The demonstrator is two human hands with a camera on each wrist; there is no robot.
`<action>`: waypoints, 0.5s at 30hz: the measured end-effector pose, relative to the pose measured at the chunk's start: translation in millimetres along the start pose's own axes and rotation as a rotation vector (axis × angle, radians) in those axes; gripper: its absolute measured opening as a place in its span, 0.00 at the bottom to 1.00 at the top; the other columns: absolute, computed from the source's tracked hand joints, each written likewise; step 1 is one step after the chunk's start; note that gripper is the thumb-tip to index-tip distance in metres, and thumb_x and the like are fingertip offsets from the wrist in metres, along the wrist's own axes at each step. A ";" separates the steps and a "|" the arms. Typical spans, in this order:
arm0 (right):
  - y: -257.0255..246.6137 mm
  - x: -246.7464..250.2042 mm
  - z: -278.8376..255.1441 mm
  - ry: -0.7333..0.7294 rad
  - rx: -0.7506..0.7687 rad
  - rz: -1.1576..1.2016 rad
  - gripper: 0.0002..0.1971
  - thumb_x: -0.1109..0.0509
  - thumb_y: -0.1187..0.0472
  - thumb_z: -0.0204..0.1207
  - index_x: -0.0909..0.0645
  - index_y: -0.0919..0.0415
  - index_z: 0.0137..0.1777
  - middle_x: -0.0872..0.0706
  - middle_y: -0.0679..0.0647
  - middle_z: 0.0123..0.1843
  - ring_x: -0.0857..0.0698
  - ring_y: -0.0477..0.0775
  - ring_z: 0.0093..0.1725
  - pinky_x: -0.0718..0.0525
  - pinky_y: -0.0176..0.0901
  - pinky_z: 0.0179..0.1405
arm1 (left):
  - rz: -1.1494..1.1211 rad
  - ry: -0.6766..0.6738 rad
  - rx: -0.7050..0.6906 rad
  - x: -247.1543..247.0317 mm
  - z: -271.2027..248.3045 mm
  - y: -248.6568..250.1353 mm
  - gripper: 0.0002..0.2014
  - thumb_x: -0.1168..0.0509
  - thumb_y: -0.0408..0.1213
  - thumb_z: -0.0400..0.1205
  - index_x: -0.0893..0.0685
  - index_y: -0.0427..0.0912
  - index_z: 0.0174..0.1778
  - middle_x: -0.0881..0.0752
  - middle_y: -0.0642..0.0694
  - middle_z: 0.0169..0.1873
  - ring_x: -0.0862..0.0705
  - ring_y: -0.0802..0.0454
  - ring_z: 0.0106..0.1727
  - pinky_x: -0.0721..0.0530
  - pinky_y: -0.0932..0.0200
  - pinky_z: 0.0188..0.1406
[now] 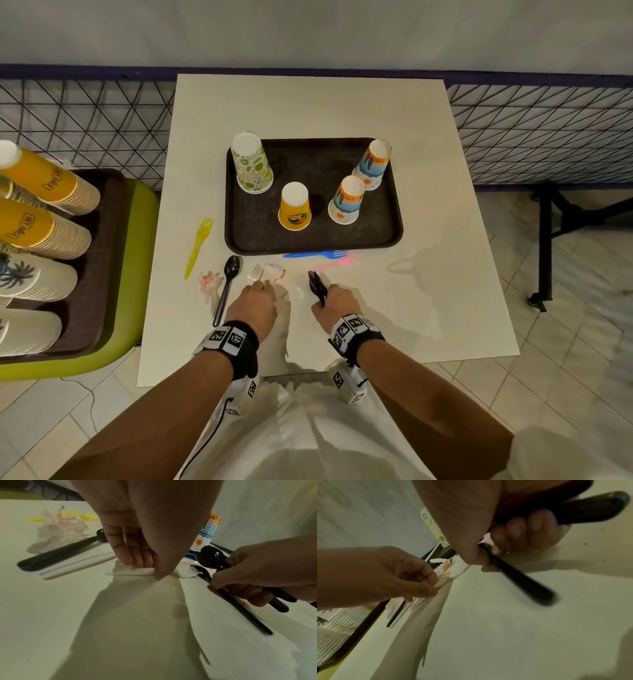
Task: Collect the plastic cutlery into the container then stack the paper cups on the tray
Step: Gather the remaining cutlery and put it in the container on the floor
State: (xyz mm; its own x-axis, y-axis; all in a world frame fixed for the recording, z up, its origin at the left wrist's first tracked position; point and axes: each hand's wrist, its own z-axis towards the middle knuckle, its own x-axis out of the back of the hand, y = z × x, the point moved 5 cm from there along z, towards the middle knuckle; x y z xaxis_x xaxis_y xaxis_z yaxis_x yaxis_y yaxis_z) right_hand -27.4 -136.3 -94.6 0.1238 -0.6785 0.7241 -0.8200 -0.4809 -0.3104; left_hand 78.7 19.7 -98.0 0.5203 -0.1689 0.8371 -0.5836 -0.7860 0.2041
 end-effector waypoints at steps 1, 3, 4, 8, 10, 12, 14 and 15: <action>3.2 0.6 -0.5 -0.006 -0.011 0.006 0.17 0.28 0.52 0.78 0.18 0.62 0.61 0.11 0.56 0.50 0.11 0.58 0.45 0.18 0.42 0.38 | -0.004 0.011 -0.016 1.0 -0.5 1.9 0.19 0.38 0.40 0.85 0.23 0.40 0.72 0.20 0.40 0.66 0.21 0.41 0.66 0.19 0.50 0.64; 11.3 2.5 -1.4 -0.008 -0.030 0.033 0.17 0.28 0.52 0.77 0.17 0.61 0.60 0.14 0.53 0.44 0.14 0.56 0.40 0.18 0.42 0.37 | -0.032 0.045 -0.055 6.0 -1.9 7.1 0.18 0.38 0.41 0.84 0.22 0.40 0.69 0.19 0.41 0.64 0.21 0.42 0.65 0.20 0.50 0.63; 15.9 4.4 -2.0 -0.004 -0.042 0.051 0.16 0.28 0.51 0.77 0.17 0.61 0.59 0.16 0.51 0.41 0.16 0.55 0.37 0.19 0.42 0.36 | -0.054 0.066 -0.075 10.0 -2.6 11.0 0.17 0.39 0.41 0.84 0.21 0.41 0.67 0.18 0.41 0.63 0.20 0.42 0.63 0.20 0.50 0.62; 37.7 16.3 -3.8 0.046 -0.056 0.167 0.14 0.30 0.52 0.76 0.18 0.62 0.54 0.16 0.54 0.40 0.17 0.57 0.36 0.21 0.42 0.35 | -0.203 0.084 -0.128 27.4 3.1 33.0 0.10 0.42 0.41 0.86 0.23 0.42 0.60 0.14 0.40 0.51 0.17 0.42 0.53 0.20 0.51 0.49; 49.5 22.1 -5.5 0.058 -0.064 0.241 0.11 0.31 0.54 0.76 0.21 0.61 0.52 0.16 0.56 0.41 0.18 0.59 0.38 0.23 0.43 0.37 | -0.265 0.044 -0.128 35.9 11.5 47.5 0.10 0.45 0.41 0.89 0.26 0.42 0.62 0.14 0.39 0.48 0.16 0.42 0.49 0.23 0.52 0.44; 61.6 27.3 -6.8 0.077 -0.075 0.314 0.09 0.32 0.56 0.77 0.24 0.60 0.51 0.17 0.57 0.40 0.18 0.63 0.39 0.23 0.45 0.38 | -0.276 0.030 -0.140 43.3 21.8 63.1 0.11 0.47 0.42 0.90 0.27 0.42 0.64 0.13 0.38 0.51 0.16 0.41 0.49 0.25 0.52 0.43; 71.5 32.9 -8.1 0.102 -0.088 0.375 0.09 0.32 0.57 0.79 0.25 0.61 0.52 0.17 0.58 0.42 0.18 0.64 0.41 0.24 0.46 0.41 | -0.252 0.028 -0.166 47.6 33.3 77.9 0.14 0.46 0.45 0.90 0.27 0.41 0.66 0.13 0.38 0.54 0.15 0.38 0.53 0.25 0.52 0.43; 75.4 35.5 -8.5 0.109 -0.095 0.398 0.09 0.32 0.57 0.79 0.25 0.61 0.54 0.16 0.58 0.43 0.18 0.64 0.42 0.23 0.46 0.42 | -0.226 0.022 -0.182 47.6 39.8 84.2 0.16 0.44 0.48 0.89 0.28 0.40 0.67 0.14 0.39 0.56 0.15 0.38 0.55 0.24 0.51 0.44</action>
State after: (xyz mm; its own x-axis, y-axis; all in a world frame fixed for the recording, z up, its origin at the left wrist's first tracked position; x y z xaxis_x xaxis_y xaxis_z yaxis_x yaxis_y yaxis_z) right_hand -89.6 -192.0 -87.0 -0.2690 -0.7358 0.6215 -0.8401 -0.1363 -0.5250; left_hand 79.1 -78.2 -61.1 0.6376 0.0123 0.7703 -0.5580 -0.6820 0.4727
